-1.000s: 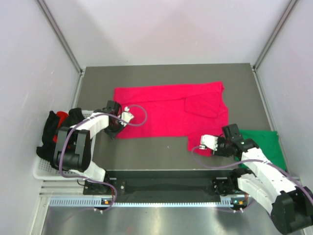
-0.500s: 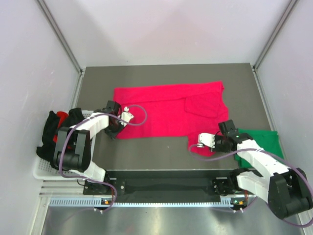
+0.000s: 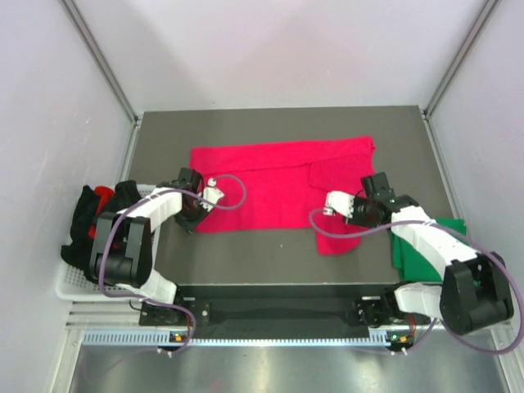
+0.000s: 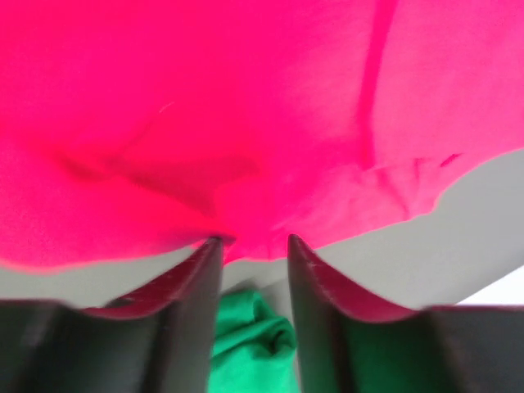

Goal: Fold and stack the t-shirts
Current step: Fold the tshirt

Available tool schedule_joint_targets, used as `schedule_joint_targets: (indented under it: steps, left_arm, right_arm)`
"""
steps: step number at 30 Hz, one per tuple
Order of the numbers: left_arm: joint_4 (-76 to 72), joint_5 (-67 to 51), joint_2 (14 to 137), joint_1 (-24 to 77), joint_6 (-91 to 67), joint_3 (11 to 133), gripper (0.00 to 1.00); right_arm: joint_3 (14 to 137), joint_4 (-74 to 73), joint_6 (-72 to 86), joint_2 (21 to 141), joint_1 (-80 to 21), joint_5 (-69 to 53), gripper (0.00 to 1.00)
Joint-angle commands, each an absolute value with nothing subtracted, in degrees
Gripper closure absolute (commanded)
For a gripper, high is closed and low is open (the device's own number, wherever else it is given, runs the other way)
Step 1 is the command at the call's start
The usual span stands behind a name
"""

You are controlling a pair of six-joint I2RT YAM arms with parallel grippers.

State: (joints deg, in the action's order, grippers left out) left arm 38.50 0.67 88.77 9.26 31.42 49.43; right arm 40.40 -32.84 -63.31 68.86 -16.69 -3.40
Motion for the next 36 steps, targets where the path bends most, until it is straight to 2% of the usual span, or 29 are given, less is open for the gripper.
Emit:
schedule_joint_targets:
  steps: [1, 5, 8, 11, 13, 18, 22, 26, 36]
  left_arm:
    - [40.61, -0.97, 89.21, 9.32, 30.76, 51.06, 1.00]
    - [41.22, -1.06, 88.59, 9.32, 30.85, 51.24, 1.00]
    - [41.66, -0.88, 88.59, 9.32, 30.76, 51.85, 1.00]
    - [41.84, -1.32, 88.68, 9.32, 30.41, 52.29, 1.00]
    - [42.10, -1.49, 88.59, 9.32, 30.23, 52.38, 1.00]
    - [42.19, -0.53, 87.80, 9.32, 30.50, 51.77, 1.00]
    - [41.66, -0.53, 88.24, 9.32, 30.50, 51.50, 1.00]
    - [41.40, -0.97, 88.68, 9.32, 29.80, 51.59, 1.00]
    - [41.04, -1.14, 89.56, 9.32, 29.79, 51.85, 1.00]
  right_arm:
    - [44.56, -28.04, -58.37, 71.54, -16.09, -5.01, 0.56]
    - [43.07, -29.09, -56.42, 67.60, -15.29, -6.50, 0.55]
    - [39.30, -30.23, -58.88, 58.48, -15.29, -5.98, 0.53]
    - [37.27, -32.42, -60.12, 54.68, -15.21, -4.92, 0.55]
    - [36.74, -37.43, -61.78, 53.62, -15.12, -4.66, 0.59]
    - [34.45, -47.27, -65.21, 50.10, -14.94, -7.10, 0.58]
    - [35.41, -53.69, -66.88, 53.16, -14.85, -11.51, 0.55]
    - [36.56, -52.13, -65.31, 57.91, -14.85, -13.27, 0.54]
    - [37.88, -52.12, -65.56, 60.12, -15.29, -16.69, 0.54]
